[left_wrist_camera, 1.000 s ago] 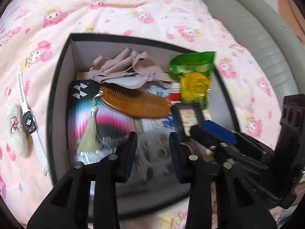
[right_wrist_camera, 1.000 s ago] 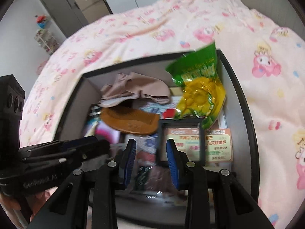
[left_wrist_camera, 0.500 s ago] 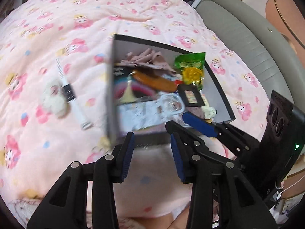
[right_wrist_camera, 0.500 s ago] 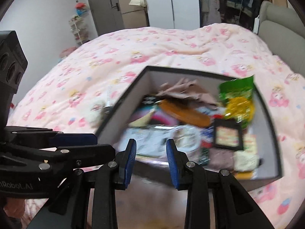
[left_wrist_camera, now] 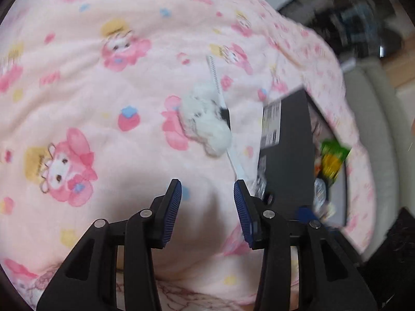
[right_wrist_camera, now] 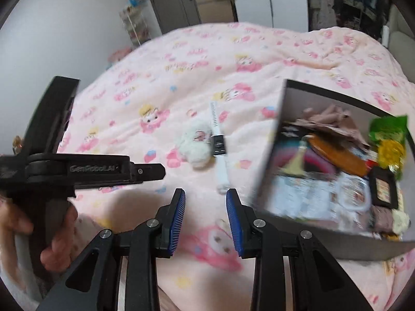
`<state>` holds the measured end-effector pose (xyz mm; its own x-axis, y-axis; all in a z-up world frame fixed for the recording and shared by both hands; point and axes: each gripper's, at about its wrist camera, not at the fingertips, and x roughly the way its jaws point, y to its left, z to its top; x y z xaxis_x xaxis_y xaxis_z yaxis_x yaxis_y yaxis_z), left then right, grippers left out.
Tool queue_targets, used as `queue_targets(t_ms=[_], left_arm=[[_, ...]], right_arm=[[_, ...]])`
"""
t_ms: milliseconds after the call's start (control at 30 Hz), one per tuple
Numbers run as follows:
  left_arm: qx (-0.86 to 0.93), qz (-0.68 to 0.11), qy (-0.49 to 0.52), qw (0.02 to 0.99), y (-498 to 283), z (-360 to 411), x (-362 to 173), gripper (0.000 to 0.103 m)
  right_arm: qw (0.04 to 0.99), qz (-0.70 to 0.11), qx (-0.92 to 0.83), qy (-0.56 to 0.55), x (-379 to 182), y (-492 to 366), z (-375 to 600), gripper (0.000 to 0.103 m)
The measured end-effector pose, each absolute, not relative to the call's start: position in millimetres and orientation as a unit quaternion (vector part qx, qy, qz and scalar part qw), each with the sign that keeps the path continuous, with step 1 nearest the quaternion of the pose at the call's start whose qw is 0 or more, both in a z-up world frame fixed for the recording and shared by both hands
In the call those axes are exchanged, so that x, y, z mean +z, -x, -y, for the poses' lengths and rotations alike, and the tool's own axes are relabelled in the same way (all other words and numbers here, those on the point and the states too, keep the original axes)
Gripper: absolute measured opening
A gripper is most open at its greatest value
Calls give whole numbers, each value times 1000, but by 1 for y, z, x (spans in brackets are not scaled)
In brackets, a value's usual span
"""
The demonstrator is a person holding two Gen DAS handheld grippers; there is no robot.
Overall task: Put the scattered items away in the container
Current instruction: 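Withdraw the left tool from the box and reach to the white plush toy, then grasp the white fluffy plush toy with the left tool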
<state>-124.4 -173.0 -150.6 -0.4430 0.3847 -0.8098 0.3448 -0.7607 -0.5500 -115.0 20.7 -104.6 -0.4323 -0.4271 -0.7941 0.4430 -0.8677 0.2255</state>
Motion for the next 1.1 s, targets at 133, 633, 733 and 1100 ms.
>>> queue_targets(t_ms=[133, 633, 733, 1100], left_arm=[[755, 391, 527, -7, 141, 197, -167, 47], [698, 369, 613, 38, 238, 196, -225, 43], [706, 375, 598, 57, 227, 198, -216, 39], [763, 361, 518, 140, 120, 169, -138, 39]], right_arm=[[262, -19, -828, -496, -123, 147, 22, 29], [190, 36, -782, -593, -209, 225, 37, 34], [205, 42, -787, -580, -202, 216, 37, 23], [281, 47, -795, -535, -126, 122, -8, 22]])
